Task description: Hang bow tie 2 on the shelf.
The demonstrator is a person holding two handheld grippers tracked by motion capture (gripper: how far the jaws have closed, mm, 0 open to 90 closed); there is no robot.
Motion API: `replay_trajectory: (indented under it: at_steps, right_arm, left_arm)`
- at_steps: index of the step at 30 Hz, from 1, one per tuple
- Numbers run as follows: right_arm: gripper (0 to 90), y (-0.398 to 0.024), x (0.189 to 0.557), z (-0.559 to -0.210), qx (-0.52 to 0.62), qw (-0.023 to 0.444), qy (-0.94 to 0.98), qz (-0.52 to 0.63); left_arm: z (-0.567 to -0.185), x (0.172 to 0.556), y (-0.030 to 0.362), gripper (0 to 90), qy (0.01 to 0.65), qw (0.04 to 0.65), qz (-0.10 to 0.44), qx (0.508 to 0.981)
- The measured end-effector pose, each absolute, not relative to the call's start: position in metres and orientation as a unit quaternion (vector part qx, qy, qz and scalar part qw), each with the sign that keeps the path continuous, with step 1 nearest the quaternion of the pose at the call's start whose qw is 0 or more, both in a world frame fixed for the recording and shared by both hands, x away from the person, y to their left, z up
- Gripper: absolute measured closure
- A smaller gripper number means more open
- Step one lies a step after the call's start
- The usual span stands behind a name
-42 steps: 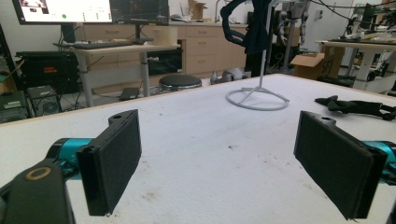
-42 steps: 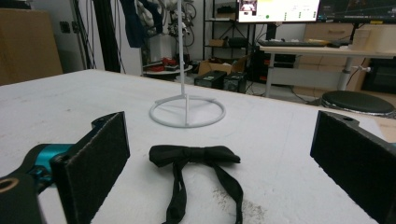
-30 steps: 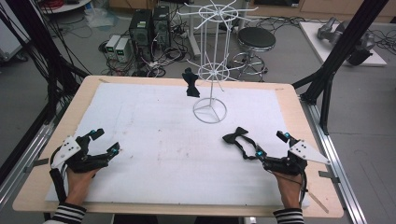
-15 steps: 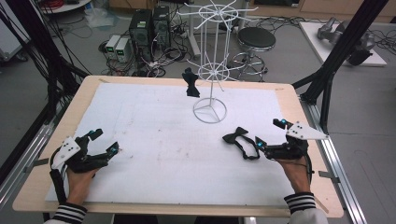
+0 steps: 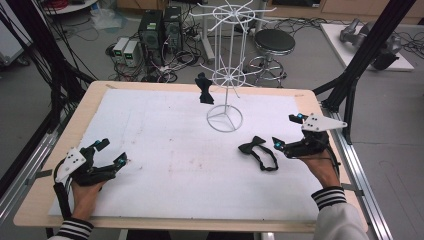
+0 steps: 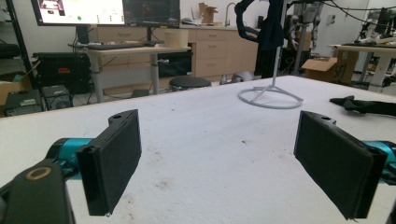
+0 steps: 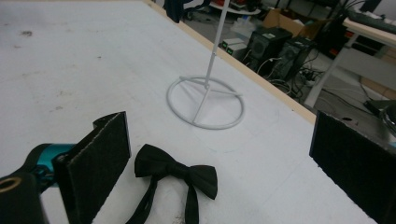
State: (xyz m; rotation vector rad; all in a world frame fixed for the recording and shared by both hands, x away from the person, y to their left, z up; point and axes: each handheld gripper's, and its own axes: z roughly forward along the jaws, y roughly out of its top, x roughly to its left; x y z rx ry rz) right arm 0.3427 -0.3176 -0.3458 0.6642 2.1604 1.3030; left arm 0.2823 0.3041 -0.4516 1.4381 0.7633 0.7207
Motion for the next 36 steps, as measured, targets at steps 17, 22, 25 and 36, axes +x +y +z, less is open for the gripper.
replay_trajectory:
  at_steps: [17, 22, 25, 36]
  right_arm:
    - [5.0, -0.310, 0.370, -0.335, 0.192, 0.246, 0.851, 0.422]
    - [5.0, -0.310, 0.378, -0.339, 0.173, 0.241, 0.867, 0.400]
    - [5.1, -0.307, 0.383, -0.344, 0.162, 0.235, 0.885, 0.367]
    - [5.6, -0.293, 0.402, -0.351, 0.128, 0.218, 0.914, 0.319]
  left_arm:
    - [-0.454, 0.283, 0.303, 15.4, 0.327, 0.631, 0.320, 0.626]
    - [-0.454, 0.283, 0.303, 15.4, 0.330, 0.633, 0.324, 0.621]
    - [-0.454, 0.282, 0.303, 15.4, 0.329, 0.633, 0.325, 0.621]
    - [-0.454, 0.282, 0.303, 15.4, 0.328, 0.631, 0.329, 0.621]
